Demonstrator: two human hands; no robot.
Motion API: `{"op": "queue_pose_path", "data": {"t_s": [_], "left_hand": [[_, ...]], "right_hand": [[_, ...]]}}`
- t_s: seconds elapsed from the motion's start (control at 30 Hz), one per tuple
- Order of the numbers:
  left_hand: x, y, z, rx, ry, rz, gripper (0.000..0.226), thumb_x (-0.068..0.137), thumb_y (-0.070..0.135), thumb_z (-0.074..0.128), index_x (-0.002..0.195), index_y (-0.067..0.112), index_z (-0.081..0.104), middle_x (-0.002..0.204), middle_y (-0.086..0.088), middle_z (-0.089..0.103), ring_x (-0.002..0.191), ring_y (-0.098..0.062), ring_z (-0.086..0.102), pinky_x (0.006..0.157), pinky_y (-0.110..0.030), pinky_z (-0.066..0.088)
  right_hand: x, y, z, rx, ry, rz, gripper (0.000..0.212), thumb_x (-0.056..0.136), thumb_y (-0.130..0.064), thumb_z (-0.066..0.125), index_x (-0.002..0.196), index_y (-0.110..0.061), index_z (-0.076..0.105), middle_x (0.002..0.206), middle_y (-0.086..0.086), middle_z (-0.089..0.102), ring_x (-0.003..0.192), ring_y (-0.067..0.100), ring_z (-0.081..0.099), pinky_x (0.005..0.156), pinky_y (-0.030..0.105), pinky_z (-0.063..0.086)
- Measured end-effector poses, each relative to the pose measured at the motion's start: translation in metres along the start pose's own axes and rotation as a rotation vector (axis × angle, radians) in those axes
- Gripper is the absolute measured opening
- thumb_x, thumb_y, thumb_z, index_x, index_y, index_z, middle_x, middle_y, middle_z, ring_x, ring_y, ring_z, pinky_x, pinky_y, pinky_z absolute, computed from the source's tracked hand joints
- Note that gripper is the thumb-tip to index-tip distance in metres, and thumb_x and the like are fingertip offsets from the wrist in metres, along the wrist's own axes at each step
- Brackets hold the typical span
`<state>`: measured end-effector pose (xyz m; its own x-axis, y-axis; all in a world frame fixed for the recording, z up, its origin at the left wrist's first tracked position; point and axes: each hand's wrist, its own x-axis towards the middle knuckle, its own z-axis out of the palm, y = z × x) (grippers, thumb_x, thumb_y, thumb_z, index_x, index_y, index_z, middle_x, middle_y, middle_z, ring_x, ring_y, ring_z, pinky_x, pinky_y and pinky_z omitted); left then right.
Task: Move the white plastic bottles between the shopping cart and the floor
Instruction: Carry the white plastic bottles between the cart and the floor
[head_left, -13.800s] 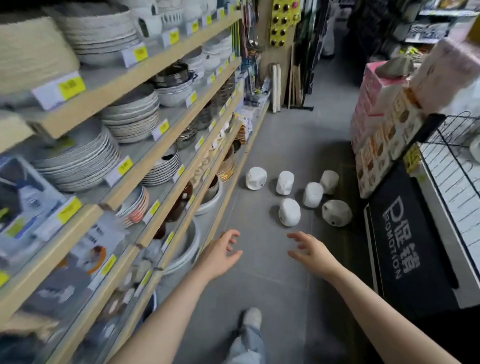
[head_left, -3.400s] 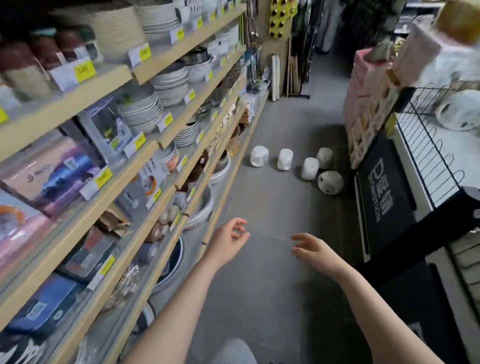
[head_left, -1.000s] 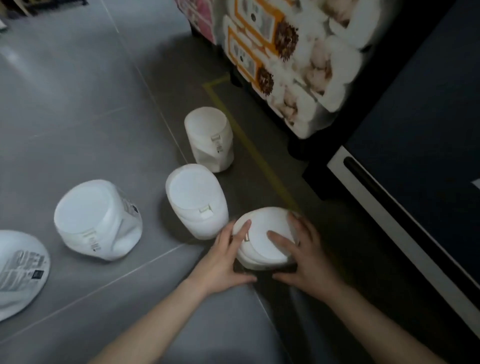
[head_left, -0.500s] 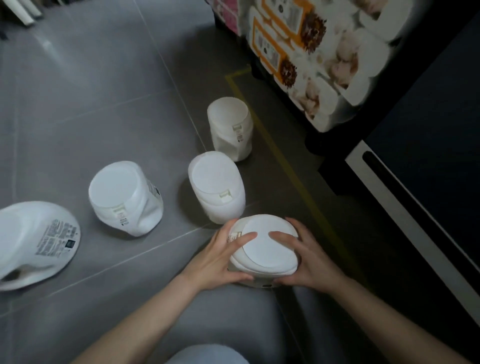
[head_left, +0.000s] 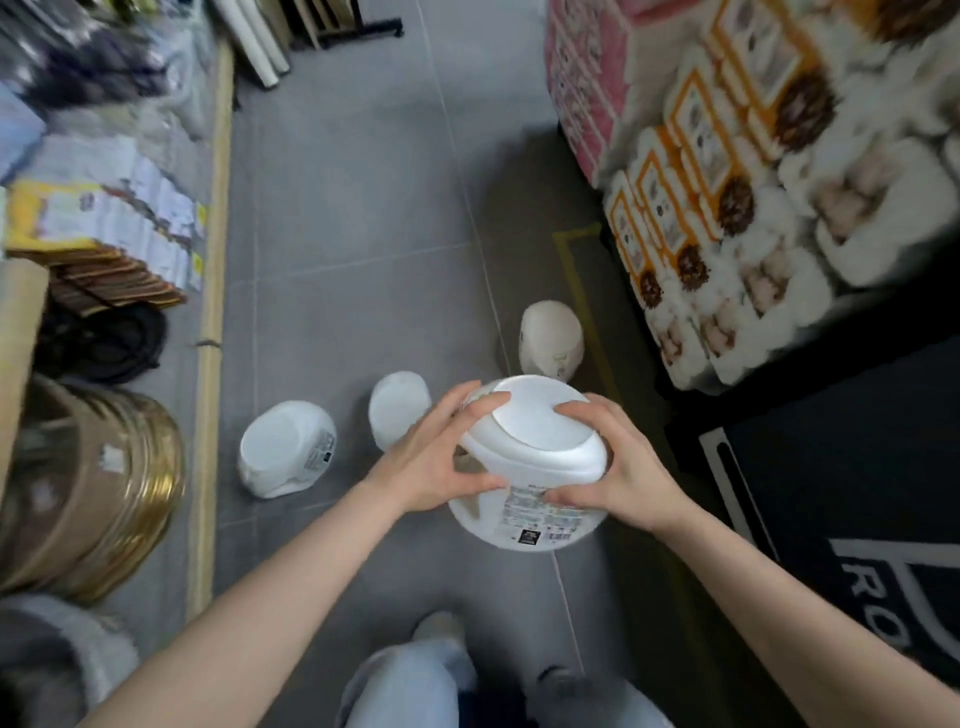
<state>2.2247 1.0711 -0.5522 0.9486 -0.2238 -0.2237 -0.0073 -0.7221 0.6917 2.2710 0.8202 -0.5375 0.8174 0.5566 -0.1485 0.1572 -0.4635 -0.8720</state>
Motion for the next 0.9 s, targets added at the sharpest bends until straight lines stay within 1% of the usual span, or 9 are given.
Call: {"op": "queue_pose_path", "data": {"t_s": [0.1,0.23,0.3,0.4,0.5,0.57,0.63,0.73,0.9], "left_hand": [[-0.028,0.046,-0.057,-0.127,0.125,-0.061,0.076,0.066,0.063,0.056,0.133,0.058,0.019,0.151,0.006,0.024,0.138,-0.006,0.022,0.113,-0.031,0.022],[-0.068,0.106,-0.124,-0.326,0.309,-0.138,0.061,0.073,0.054,0.055,0.130,0.056,0.033,0.136,0.014,0.041,0.125,-0.002,0.036,0.105,-0.024,0.028],[-0.090,0.132,-0.154,-0.405,0.378,-0.208,0.056,0.072,0.057,0.053,0.124,0.061,0.033,0.129,0.018,0.043,0.120,0.000,0.039,0.102,-0.025,0.031],[-0.120,0.157,-0.190,-0.466,0.477,-0.263,0.050,0.072,0.060,0.051,0.119,0.066,0.033,0.123,0.022,0.043,0.118,-0.007,0.043,0.104,-0.033,0.035],[-0.146,0.172,-0.223,-0.470,0.551,-0.290,0.044,0.076,0.057,0.050,0.117,0.063,0.036,0.118,0.025,0.041,0.114,-0.005,0.045,0.105,-0.037,0.036],[-0.162,0.174,-0.241,-0.471,0.591,-0.303,0.043,0.075,0.062,0.049,0.117,0.064,0.038,0.121,0.021,0.042,0.116,-0.004,0.045,0.106,-0.039,0.037],[-0.180,0.172,-0.254,-0.499,0.652,-0.320,0.044,0.073,0.066,0.048,0.116,0.066,0.039,0.127,0.014,0.042,0.119,-0.008,0.045,0.105,-0.042,0.039],[-0.207,0.170,-0.267,-0.492,0.765,-0.379,0.046,0.073,0.067,0.048,0.118,0.064,0.039,0.129,0.011,0.042,0.116,-0.010,0.049,0.102,-0.042,0.042],[-0.252,0.174,-0.271,-0.503,0.950,-0.486,0.054,0.074,0.072,0.049,0.126,0.059,0.038,0.130,0.006,0.045,0.110,-0.018,0.055,0.094,-0.051,0.048]], "right_hand": [[0.006,-0.078,-0.023,0.067,0.005,0.017,0.071,0.052,-0.051,0.079,0.115,-0.045,0.047,0.121,-0.025,0.045,0.114,0.003,0.046,0.094,0.021,0.043],[0.007,-0.177,-0.044,0.247,0.008,0.124,0.063,0.054,-0.048,0.077,0.110,-0.042,0.050,0.110,-0.014,0.056,0.101,0.013,0.059,0.081,0.032,0.054],[0.007,-0.222,-0.049,0.313,-0.001,0.142,0.064,0.056,-0.047,0.077,0.113,-0.037,0.051,0.109,-0.010,0.059,0.099,0.016,0.063,0.080,0.037,0.057],[0.007,-0.279,-0.050,0.346,-0.026,0.169,0.068,0.058,-0.048,0.079,0.118,-0.030,0.051,0.110,-0.002,0.060,0.098,0.020,0.066,0.080,0.045,0.057],[0.007,-0.329,-0.044,0.366,-0.022,0.163,0.065,0.059,-0.048,0.079,0.116,-0.027,0.054,0.108,-0.002,0.062,0.096,0.020,0.067,0.081,0.043,0.058],[0.010,-0.354,-0.037,0.382,-0.033,0.148,0.059,0.063,-0.042,0.079,0.115,-0.027,0.055,0.108,-0.002,0.063,0.095,0.018,0.067,0.079,0.037,0.058],[0.016,-0.374,-0.028,0.375,-0.086,0.121,0.056,0.064,-0.042,0.080,0.113,-0.030,0.055,0.109,-0.001,0.064,0.093,0.017,0.068,0.079,0.036,0.058],[0.028,-0.399,-0.014,0.315,-0.177,0.072,0.062,0.058,-0.054,0.079,0.112,-0.035,0.056,0.108,-0.004,0.065,0.096,0.017,0.067,0.084,0.042,0.057],[0.051,-0.438,0.011,0.244,-0.376,-0.048,0.064,0.054,-0.056,0.079,0.108,-0.030,0.060,0.105,-0.001,0.066,0.094,0.019,0.067,0.083,0.041,0.057]]}}
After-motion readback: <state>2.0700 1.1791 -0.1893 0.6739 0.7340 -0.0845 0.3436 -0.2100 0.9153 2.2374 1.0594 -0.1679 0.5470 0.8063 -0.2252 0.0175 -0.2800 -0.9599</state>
